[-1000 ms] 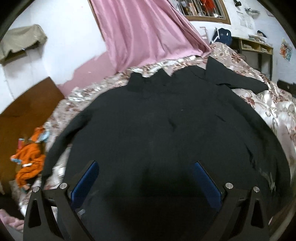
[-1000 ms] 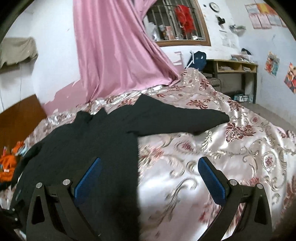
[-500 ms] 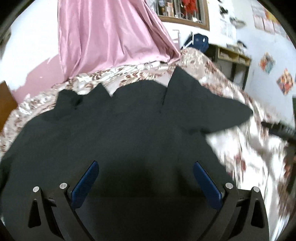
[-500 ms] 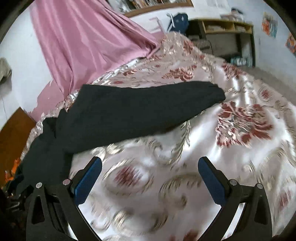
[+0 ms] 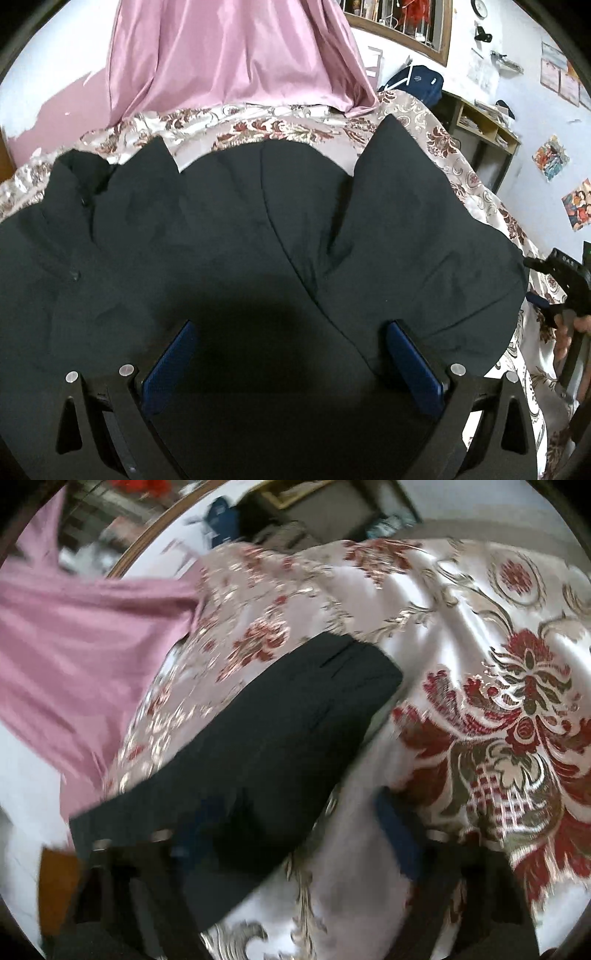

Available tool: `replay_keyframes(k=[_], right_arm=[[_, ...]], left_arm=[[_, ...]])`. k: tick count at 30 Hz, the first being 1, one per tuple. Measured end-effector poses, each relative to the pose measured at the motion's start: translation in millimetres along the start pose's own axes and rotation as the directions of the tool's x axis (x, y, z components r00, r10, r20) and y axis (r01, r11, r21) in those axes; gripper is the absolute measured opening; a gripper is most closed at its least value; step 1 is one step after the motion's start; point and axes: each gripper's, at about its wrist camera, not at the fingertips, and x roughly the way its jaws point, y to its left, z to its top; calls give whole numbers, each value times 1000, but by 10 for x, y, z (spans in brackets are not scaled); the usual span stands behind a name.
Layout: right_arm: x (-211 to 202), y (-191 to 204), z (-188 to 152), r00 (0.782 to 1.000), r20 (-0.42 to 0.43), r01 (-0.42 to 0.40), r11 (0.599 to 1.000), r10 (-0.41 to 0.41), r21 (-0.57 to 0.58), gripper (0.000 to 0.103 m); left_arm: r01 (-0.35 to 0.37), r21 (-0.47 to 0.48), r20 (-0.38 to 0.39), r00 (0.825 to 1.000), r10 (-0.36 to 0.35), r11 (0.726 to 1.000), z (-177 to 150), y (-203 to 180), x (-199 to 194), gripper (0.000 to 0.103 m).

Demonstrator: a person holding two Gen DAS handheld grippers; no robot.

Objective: Fold large clothes

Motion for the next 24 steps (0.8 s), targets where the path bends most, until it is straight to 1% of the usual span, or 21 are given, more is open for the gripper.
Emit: replay_keyframes(k=[2, 3, 4, 5, 6, 7, 8, 10, 11, 13, 15, 16, 18, 19, 21, 22, 24], right_arm=[[80, -40, 26, 1000, 7, -17, 999, 16, 44, 65], [128, -50, 31, 1000, 5, -18, 998, 18, 65, 57], [173, -52, 41, 1000, -1, -12, 997, 12, 79, 39], [210, -41, 34, 1000, -10, -6, 996, 7, 87, 19], [225, -21, 29, 1000, -12, -9, 995, 10, 98, 14], [211, 12, 35, 1000, 9, -11, 994, 10, 104, 10], [155, 91, 28, 999, 35, -12, 996, 9, 85, 6], [-39, 305, 39, 995, 97, 2, 1000, -3, 5, 5], [-171, 511, 33, 990, 140, 11, 998, -2, -66, 5], [-410, 917, 32, 978, 209, 24, 979, 19, -203, 5], [-690, 1469, -60, 956, 286, 47, 926, 67, -374, 5], [-792, 1718, -112, 947, 307, 53, 894, 97, -445, 5], [-997, 2227, -296, 927, 339, 67, 816, 162, -574, 5], [-1091, 2397, -384, 920, 343, 69, 785, 188, -616, 5], [-1235, 2869, -662, 908, 342, 82, 696, 244, -714, 5], [-1282, 3054, -793, 906, 329, 82, 654, 265, -752, 5], [-1389, 3417, -1080, 906, 295, 80, 563, 304, -823, 5]], left_arm=[[19, -21, -24, 1000, -19, 1000, 0, 34, 53, 103], [31, -34, -36, 999, -32, 999, -10, 61, 87, 103], [38, -41, -43, 998, -40, 998, 2, 69, 118, 103], [45, -48, -46, 998, -47, 998, -5, 78, 130, 103], [48, -49, -46, 998, -50, 998, -6, 77, 134, 103], [53, -53, -50, 997, -55, 997, -7, 87, 125, 103], [61, -62, -55, 996, -65, 996, -6, 106, 115, 103], [88, -101, -65, 993, -95, 991, 17, 188, 76, 103], [113, -131, -63, 990, -122, 985, 22, 254, 19, 103], [124, -163, -53, 990, -134, 979, 35, 391, -97, 103], [128, -173, -44, 989, -138, 976, 58, 509, -216, 103], [130, -178, -33, 990, -138, 975, 75, 616, -331, 103], [126, -185, -14, 991, -131, 975, 97, 779, -488, 101], [128, -194, 5, 992, -129, 973, 94, 893, -607, 102], [133, -212, 45, 991, -127, 968, 102, 1105, -813, 101], [132, -230, 64, 991, -120, 964, 90, 1266, -940, 101], [124, -273, 74, 991, -108, 954, 69, 1515, -1090, 101]])
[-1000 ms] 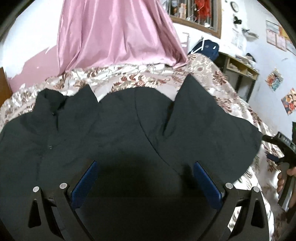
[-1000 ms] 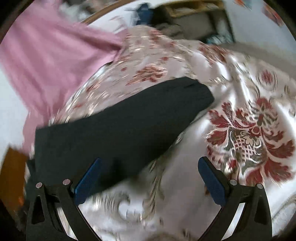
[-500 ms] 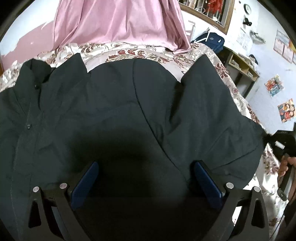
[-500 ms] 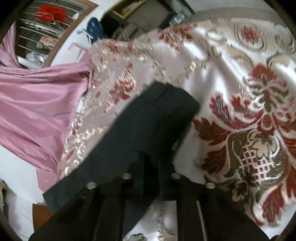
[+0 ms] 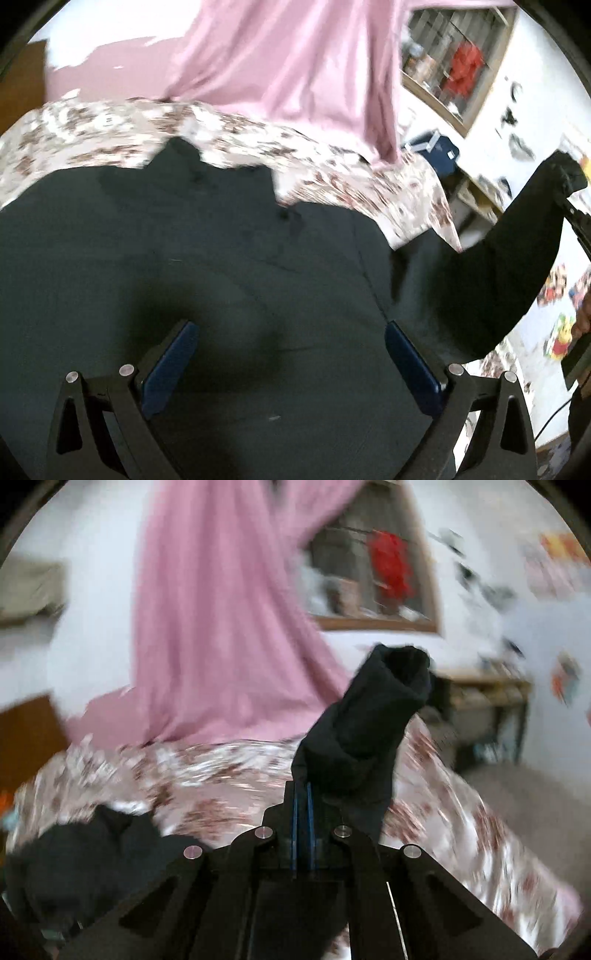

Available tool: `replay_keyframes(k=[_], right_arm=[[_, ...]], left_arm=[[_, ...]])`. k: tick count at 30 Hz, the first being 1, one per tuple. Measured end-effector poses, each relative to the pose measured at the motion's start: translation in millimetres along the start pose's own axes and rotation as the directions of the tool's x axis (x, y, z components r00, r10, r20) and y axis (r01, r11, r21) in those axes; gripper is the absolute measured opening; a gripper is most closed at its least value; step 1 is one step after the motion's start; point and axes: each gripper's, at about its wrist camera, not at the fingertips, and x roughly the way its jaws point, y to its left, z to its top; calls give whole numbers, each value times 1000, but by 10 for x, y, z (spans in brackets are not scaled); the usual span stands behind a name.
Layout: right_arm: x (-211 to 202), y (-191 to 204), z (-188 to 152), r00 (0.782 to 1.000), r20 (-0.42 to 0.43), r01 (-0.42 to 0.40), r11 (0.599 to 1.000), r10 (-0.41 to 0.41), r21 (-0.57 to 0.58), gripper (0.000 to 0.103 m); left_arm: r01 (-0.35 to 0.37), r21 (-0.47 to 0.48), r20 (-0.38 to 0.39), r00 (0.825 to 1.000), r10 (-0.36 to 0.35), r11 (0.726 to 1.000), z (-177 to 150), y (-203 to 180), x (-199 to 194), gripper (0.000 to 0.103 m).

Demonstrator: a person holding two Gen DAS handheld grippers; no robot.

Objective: Fold large clothes

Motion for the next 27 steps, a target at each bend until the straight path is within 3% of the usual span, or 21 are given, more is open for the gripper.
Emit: replay_keyframes(k=[6, 11, 18, 23, 27], right_arm=[[-196, 1132, 196, 989, -37, -147, 975, 142, -165, 5], [-260, 1885, -56, 963, -132, -262, 938, 237, -226, 5], [-200, 2721, -822, 894, -289, -411, 883, 342, -226, 5], [-79, 3055, -1385, 844, -400, -469, 854, 358, -225, 5], [16, 3141, -1696, 767, -506, -540, 823, 396, -174, 7]], left_arm=[[10, -137, 48, 999, -3, 990, 26, 788, -495, 101], [-27, -194, 80, 996, 43, 981, -80, 1313, -783, 101], [-37, -264, 146, 986, 78, 964, -417, 1891, -1211, 102], [36, -306, 141, 990, 7, 951, -497, 2145, -1124, 102], [109, -316, 135, 988, -70, 943, -522, 2192, -1024, 102]])
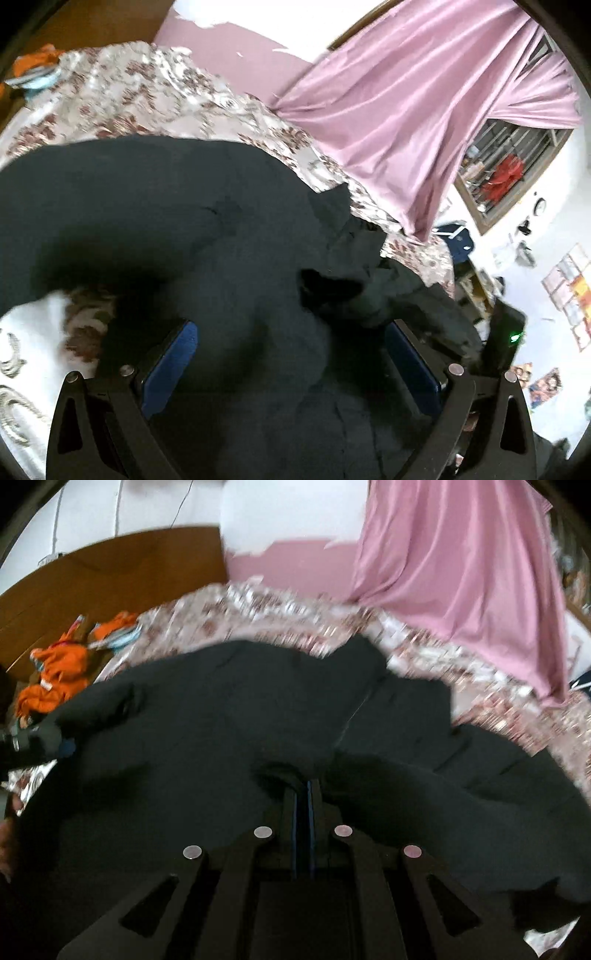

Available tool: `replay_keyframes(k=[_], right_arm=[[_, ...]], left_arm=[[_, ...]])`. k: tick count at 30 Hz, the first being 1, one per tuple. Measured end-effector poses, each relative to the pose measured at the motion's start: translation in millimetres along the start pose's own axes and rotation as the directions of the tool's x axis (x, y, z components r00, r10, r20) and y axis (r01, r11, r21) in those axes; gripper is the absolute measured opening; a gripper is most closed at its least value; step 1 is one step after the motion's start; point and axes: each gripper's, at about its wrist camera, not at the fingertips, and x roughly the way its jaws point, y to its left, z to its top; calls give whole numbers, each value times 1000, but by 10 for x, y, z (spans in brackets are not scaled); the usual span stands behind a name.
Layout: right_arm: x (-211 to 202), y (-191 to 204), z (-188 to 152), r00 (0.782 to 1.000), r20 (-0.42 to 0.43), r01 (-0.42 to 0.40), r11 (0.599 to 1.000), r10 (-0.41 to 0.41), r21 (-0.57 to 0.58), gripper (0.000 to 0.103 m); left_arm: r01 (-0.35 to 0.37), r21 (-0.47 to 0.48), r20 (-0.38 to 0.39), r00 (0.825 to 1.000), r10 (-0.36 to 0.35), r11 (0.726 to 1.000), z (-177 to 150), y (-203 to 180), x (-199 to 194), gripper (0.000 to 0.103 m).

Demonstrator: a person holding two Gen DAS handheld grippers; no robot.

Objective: Fold large clothes

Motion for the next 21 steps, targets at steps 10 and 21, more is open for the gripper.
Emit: replay_keyframes(k=[10, 21], right_arm=[[-533, -329, -477, 996, -29, -82, 996, 81, -34, 78], [-1022, -1176, -888, 971, 58, 228, 970, -233, 82, 78]], left_arm=[[85, 33, -173, 982, -78, 996, -144, -290, 554, 103], [212, 9, -340, 920, -196, 977, -534, -484, 817, 103]])
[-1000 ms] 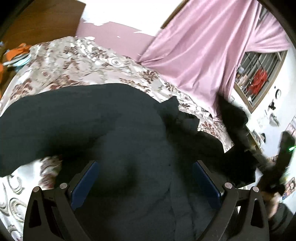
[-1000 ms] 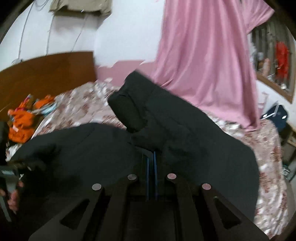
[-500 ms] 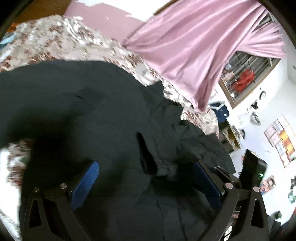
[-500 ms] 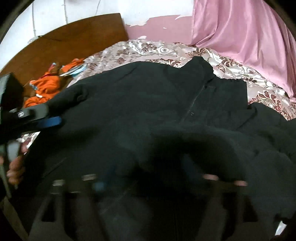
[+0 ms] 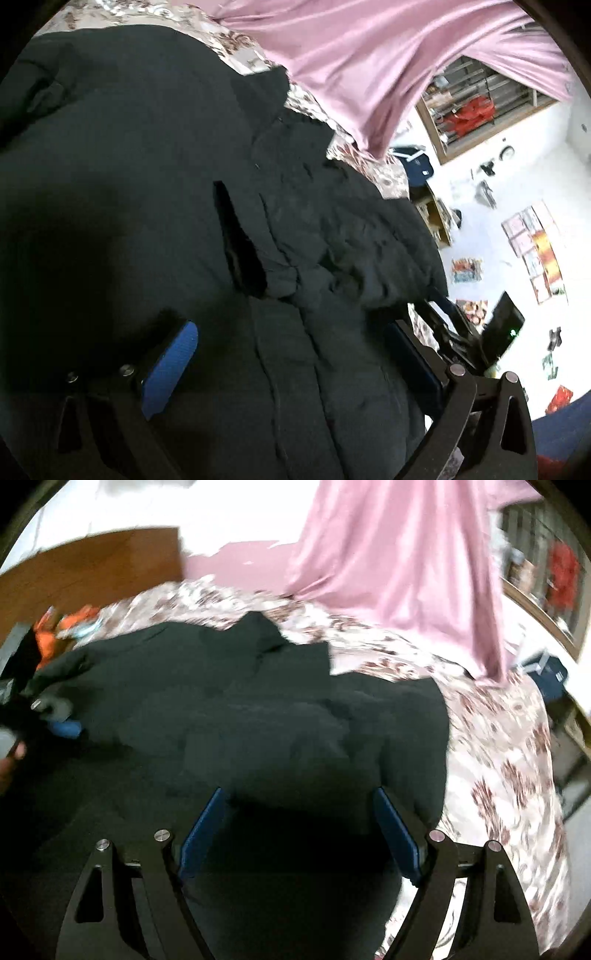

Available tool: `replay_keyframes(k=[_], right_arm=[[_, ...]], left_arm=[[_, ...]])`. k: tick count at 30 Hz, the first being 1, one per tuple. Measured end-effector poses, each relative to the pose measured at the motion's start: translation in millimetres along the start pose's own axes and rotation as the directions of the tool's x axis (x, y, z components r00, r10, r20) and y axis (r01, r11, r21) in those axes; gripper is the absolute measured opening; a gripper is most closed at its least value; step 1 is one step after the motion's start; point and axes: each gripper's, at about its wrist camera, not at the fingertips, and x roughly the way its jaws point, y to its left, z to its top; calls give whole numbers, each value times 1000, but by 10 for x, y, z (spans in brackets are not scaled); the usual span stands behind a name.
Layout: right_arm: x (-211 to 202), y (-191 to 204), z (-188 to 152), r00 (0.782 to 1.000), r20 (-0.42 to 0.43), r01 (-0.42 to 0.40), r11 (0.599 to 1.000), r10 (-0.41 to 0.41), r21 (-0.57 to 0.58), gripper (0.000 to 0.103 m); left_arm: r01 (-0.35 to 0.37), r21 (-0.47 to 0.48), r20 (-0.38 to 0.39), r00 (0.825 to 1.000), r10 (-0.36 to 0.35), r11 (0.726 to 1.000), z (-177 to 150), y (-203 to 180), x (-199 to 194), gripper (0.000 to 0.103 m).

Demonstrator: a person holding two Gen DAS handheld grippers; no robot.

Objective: Fold large clothes

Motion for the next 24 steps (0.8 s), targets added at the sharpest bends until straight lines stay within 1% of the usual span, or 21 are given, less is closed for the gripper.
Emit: replay_keyframes(k=[1, 2, 4, 5, 6, 7, 9, 10, 12, 13, 16, 17, 18, 19, 20, 21, 22, 23, 24], right_arm=[[9, -36, 0, 1000, 4, -10, 1000, 10, 19, 78], [13, -80, -50, 999, 4, -47, 998, 47, 51, 78], [35, -107, -133, 994, 5, -112, 991, 112, 77, 78], [25, -104, -176, 989, 7, -146, 986, 146, 81, 79], [29, -94, -222, 985, 5, -174, 981, 175, 81, 79], [44, -95, -275, 983, 4, -185, 979, 186, 83, 79], [21, -133, -361, 982, -1, -185, 978, 186, 94, 79], [13, -154, -399, 982, 0, -189, 977, 190, 101, 79], [-16, -234, -471, 985, 2, -172, 978, 173, 114, 79], [-18, -263, -481, 987, 4, -163, 980, 163, 116, 80], [-71, -324, -505, 994, 18, -108, 989, 107, 105, 80], [-100, -342, -500, 996, 32, -90, 991, 87, 103, 80], [-141, -368, -493, 997, 54, -67, 992, 62, 106, 80], [-185, -383, -461, 997, 69, -51, 993, 44, 109, 80], [-229, -401, -432, 996, 89, -33, 993, 23, 112, 80], [-259, -411, -386, 994, 106, -20, 993, 8, 113, 80], [-291, -406, -358, 993, 118, -9, 994, -5, 111, 80], [-301, -405, -308, 992, 128, 5, 994, -19, 108, 80], [-297, -399, -260, 991, 127, 15, 994, -29, 106, 80]], left_arm=[[15, 5, -12, 1000, -15, 1000, -20, -24, 22, 103], [31, 1, -22, 999, -31, 1000, -25, -32, 43, 103], [84, -56, -49, 995, -87, 995, -32, -16, 141, 103], [79, -81, -58, 995, -84, 994, -23, -6, 198, 103], [67, -92, -65, 995, -73, 993, -2, -17, 252, 103], [37, -99, -73, 996, -44, 994, 14, -24, 346, 103], [-44, -105, -73, 997, 36, 994, 67, -68, 537, 103], [-90, -114, -70, 994, 83, 989, 96, -89, 646, 103], [-139, -126, -58, 989, 133, 982, 135, -106, 764, 103], [-170, -150, -52, 985, 164, 974, 165, -119, 835, 103], [-171, -215, -40, 985, 167, 961, 220, -112, 912, 101], [-181, -232, -37, 983, 177, 956, 231, -106, 920, 97], [-190, -250, -33, 982, 188, 949, 234, -104, 922, 79], [-198, -274, -37, 980, 195, 941, 226, -101, 922, 64], [-208, -288, -41, 978, 205, 935, 220, -89, 917, 58], [-197, -298, -29, 980, 197, 934, 218, -59, 876, 48], [-179, -303, -6, 983, 185, 936, 230, -58, 842, 35], [-167, -303, 8, 984, 178, 938, 243, -44, 803, 25], [-147, -290, 33, 986, 164, 946, 277, -48, 749, 9]])
